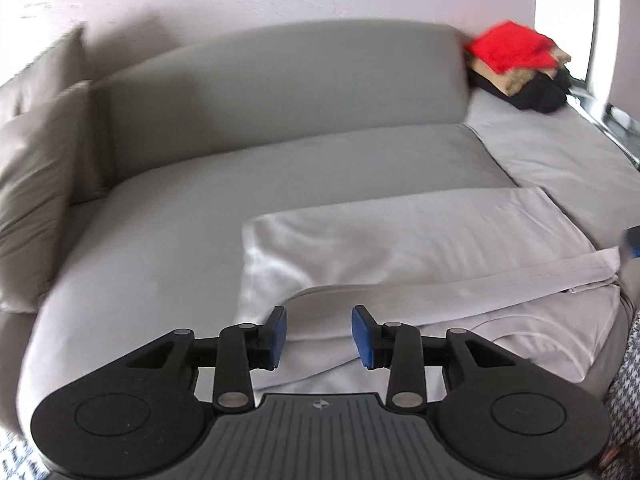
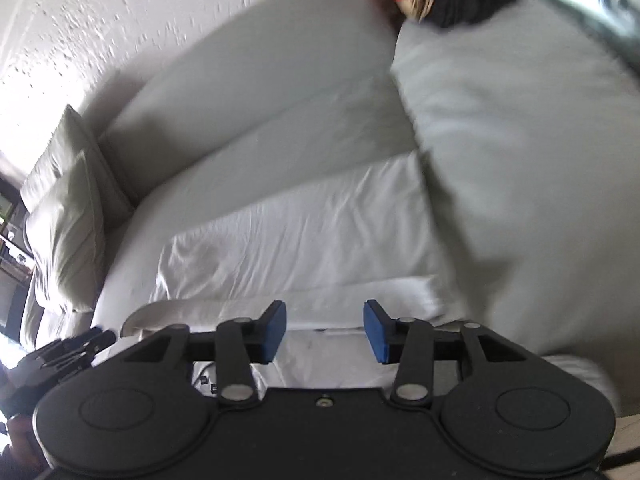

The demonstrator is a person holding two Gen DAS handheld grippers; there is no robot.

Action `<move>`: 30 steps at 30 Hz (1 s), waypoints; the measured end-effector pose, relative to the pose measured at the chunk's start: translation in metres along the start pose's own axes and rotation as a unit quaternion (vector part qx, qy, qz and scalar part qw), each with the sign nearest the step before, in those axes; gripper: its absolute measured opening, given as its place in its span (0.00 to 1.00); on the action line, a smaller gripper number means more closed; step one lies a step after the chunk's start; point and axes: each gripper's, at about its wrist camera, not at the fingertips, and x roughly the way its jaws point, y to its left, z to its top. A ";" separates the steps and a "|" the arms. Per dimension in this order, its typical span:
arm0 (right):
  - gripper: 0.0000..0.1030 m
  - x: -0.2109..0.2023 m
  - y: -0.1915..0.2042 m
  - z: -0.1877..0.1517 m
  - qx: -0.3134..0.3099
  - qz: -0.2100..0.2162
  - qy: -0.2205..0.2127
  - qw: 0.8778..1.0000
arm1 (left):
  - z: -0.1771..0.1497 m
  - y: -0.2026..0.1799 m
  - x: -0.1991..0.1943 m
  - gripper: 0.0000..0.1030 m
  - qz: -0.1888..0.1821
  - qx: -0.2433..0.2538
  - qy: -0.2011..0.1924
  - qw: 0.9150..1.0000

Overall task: Fold clothes
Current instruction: 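Lift the hem with both grippers and fold it over toward the collar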

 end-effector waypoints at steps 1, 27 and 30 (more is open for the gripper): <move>0.35 0.014 0.003 0.001 0.003 0.004 0.012 1.000 | 0.007 -0.009 0.013 0.34 -0.002 0.007 0.008 1.000; 0.43 -0.008 -0.018 -0.045 0.024 0.012 0.096 0.995 | -0.058 0.017 -0.025 0.27 -0.113 -0.026 0.084 0.990; 0.45 -0.020 -0.034 -0.050 0.060 0.012 0.024 0.998 | -0.070 0.053 -0.026 0.27 -0.079 -0.175 0.052 0.980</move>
